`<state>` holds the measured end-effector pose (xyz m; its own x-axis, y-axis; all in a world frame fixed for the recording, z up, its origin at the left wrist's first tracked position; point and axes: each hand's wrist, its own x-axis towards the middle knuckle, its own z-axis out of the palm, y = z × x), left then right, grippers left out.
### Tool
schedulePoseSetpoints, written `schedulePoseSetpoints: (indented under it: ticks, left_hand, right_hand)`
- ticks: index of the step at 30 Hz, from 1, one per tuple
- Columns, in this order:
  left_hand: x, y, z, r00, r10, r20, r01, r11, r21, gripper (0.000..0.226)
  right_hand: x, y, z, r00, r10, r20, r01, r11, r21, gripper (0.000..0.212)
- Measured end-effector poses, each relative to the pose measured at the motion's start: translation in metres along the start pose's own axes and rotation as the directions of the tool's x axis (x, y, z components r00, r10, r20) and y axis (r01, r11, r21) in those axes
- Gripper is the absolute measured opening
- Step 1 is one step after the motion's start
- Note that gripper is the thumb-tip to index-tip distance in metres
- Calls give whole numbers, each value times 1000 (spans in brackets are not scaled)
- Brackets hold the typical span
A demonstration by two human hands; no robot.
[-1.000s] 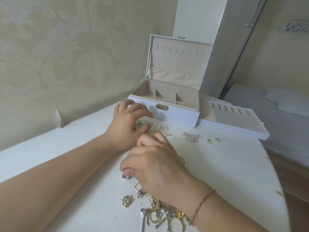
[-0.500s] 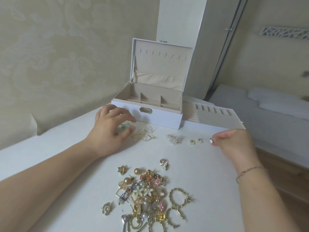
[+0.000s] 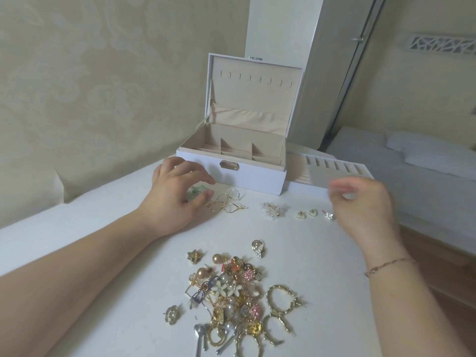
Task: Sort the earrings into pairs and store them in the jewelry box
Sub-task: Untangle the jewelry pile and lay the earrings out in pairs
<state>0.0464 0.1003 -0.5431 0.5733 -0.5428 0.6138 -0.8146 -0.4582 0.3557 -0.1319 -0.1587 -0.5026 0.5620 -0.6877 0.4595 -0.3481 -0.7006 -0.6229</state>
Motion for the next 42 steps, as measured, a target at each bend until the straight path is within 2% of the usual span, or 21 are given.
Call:
schedulePoseSetpoints:
  ticks: [1, 2, 3, 4, 6, 7, 13, 15, 18, 23, 28, 30, 32, 33, 35, 42]
  left_hand:
    - [0, 0, 0, 1000, -1, 0, 1, 1000, -1, 36]
    - [0, 0, 0, 1000, -3, 0, 3, 1000, -3, 36]
    - [0, 0, 0, 1000, -4, 0, 4, 1000, -5, 36]
    - [0, 0, 0, 1000, -4, 0, 4, 1000, -6, 36]
    - [0, 0, 0, 1000, -2, -1, 2, 1000, -4, 36]
    - [0, 0, 0, 1000, -2, -2, 2, 1000, 0, 36]
    - [1, 0, 0, 1000, 2, -2, -2, 1000, 3, 36]
    - [0, 0, 0, 1000, 3, -5, -3, 1000, 0, 35]
    - [1, 0, 0, 1000, 3, -6, -3, 1000, 3, 35]
    - [1, 1, 0, 1000, 0, -10, 0, 1000, 0, 34]
    - [0, 2, 0, 1000, -7, -5, 7, 1000, -4, 36]
    - [0, 2, 0, 1000, -5, -2, 5, 1000, -2, 36]
    - [1, 1, -1, 1000, -4, -1, 4, 1000, 2, 35]
    - [0, 1, -1, 1000, -5, -1, 5, 1000, 4, 35]
    - [0, 2, -1, 1000, -3, -3, 3, 1000, 5, 35]
    - [1, 2, 0, 1000, -6, -7, 6, 1000, 10, 36]
  right_hand:
    - [-7, -12, 1, 990, -108, 87, 97, 988, 117, 20]
    - [-14, -23, 1, 948, -221, 228, 165, 956, 242, 19]
    - [-21, -32, 2, 856, -338, 390, 208, 917, 340, 19]
    - [-28, -40, 2, 728, -433, 531, 234, 885, 402, 18]
    - [-37, -48, 2, 498, -525, 691, 238, 848, 473, 15]
    - [-39, -50, 3, 434, -530, 729, 231, 847, 479, 15]
    - [-44, -53, 3, 283, -485, 828, 263, 869, 419, 18]
    - [-46, -55, 2, 280, -468, 838, 262, 877, 403, 21]
    - [-50, -62, 1, 321, -512, 797, 312, 852, 421, 24]
    - [-67, -80, 0, 224, -587, 778, 438, 774, 458, 29]
    - [-76, -85, 5, 230, -638, 735, 540, 712, 449, 27]
    - [-70, -80, 2, 252, -628, 736, 472, 744, 473, 25]
    - [-61, -74, 0, 309, -615, 726, 375, 780, 501, 25]
    - [-57, -71, 1, 341, -607, 718, 375, 788, 488, 25]
    - [-56, -68, 6, 372, -594, 713, 440, 789, 429, 24]
    - [-68, -72, 24, 370, -665, 648, 596, 705, 383, 12]
